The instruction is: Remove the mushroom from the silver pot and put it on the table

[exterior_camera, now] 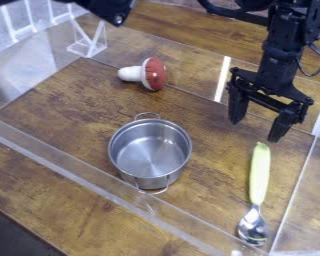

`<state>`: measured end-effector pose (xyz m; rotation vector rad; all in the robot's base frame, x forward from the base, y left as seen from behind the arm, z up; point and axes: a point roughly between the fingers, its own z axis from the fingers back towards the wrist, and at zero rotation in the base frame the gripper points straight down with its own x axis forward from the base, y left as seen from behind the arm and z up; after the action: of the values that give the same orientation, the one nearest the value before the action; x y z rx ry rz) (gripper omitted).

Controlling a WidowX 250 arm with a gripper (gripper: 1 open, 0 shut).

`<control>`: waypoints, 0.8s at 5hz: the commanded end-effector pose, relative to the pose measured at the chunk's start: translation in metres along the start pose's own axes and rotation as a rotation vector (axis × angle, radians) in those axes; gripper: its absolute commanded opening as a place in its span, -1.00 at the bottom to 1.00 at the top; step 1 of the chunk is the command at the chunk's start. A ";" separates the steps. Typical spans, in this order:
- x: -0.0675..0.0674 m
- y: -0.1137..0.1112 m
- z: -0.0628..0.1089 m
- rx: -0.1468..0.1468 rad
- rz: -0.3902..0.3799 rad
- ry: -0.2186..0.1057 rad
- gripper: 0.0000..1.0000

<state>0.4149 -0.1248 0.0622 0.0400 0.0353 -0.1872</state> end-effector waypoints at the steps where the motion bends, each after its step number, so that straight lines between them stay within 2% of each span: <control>1: 0.009 0.006 0.029 -0.012 0.016 -0.075 1.00; 4: 0.007 0.005 0.032 -0.023 0.021 -0.066 1.00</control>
<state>0.4107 -0.1262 0.0624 0.0287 0.0614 -0.1837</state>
